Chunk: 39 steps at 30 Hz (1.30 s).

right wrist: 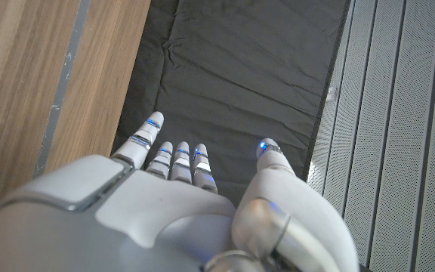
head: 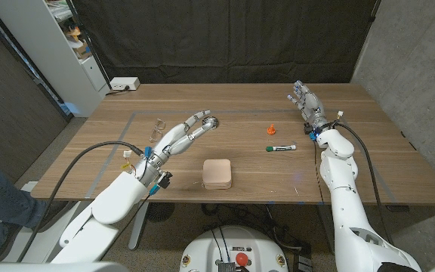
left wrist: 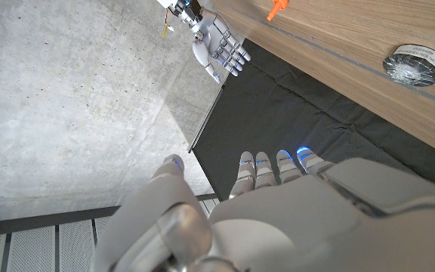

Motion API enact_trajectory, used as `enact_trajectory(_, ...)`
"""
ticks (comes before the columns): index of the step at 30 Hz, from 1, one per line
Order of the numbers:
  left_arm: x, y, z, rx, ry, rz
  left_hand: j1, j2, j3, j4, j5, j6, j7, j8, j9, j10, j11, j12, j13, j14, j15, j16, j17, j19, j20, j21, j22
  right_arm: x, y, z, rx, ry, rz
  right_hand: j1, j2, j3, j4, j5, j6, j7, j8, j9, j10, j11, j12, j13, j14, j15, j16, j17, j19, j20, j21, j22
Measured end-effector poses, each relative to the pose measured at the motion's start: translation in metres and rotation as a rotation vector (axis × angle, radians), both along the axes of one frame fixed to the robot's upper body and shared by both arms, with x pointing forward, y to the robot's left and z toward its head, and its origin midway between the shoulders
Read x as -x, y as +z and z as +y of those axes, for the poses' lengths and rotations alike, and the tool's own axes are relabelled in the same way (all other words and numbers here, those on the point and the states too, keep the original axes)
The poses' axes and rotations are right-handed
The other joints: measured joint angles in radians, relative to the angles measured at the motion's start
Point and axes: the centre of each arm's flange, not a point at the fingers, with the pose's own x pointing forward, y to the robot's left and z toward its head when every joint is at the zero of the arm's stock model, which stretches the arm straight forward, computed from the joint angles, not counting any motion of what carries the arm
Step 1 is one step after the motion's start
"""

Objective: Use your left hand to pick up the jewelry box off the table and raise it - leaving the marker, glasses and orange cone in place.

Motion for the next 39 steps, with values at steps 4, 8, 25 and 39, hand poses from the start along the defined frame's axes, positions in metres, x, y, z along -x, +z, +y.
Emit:
enact_trajectory(4,0.001,0.0,-0.001,-0.017,0.007,0.001,0.0,0.0,0.003,-0.003,-0.004,0.004,0.004,0.0,0.0,0.0,0.0,0.0,0.0,0.0,0.0,0.0,0.0,0.0,0.0,0.0,0.0,-0.001,0.0,0.0,0.0,0.0,0.0,0.0,0.0,0.0,0.0,0.0,0.0,0.0,0.0,0.0,0.0,0.0,0.0,0.0,0.0,0.0,0.0,0.0,0.0,0.0,0.0,0.0)
enact_trajectory(8,0.002,0.001,-0.002,-0.032,0.015,0.0,0.004,0.004,0.003,-0.003,-0.004,0.006,0.002,0.0,0.0,0.0,0.0,0.0,0.0,0.0,0.0,0.0,0.0,0.0,0.0,0.0,0.0,-0.001,0.0,0.0,0.0,0.001,0.001,0.0,0.0,0.0,0.0,0.0,0.0,0.0,0.0,0.0,0.0,0.0,0.0,0.0,0.0,0.0,0.0,0.0,0.0,0.0,0.0,0.0)
enact_trajectory(25,0.009,0.005,-0.002,-0.092,0.06,-0.011,0.016,0.008,0.007,-0.015,-0.004,0.007,0.0,0.0,0.0,0.005,-0.005,0.0,0.0,0.0,0.0,0.0,0.0,-0.005,0.005,0.0,0.0,-0.003,-0.002,0.001,-0.001,0.003,0.003,0.0,0.0,0.0,0.0,0.0,0.0,0.0,0.0,0.0,0.0,0.0,0.0,0.0,0.0,0.0,0.0,0.0,0.0,0.0,0.0,0.0)
enact_trajectory(39,0.011,0.008,-0.004,-0.138,0.098,-0.012,0.027,0.009,0.015,-0.023,-0.011,0.007,0.0,0.0,0.0,0.005,-0.005,0.0,0.0,0.0,0.0,0.0,0.0,-0.006,0.006,0.0,0.0,-0.007,0.001,0.002,0.002,0.009,0.001,0.0,0.0,0.0,0.0,0.0,0.0,0.0,0.0,0.0,0.0,0.0,0.0,0.0,0.0,0.0,0.0,0.0,0.0,0.0,0.0,0.0)
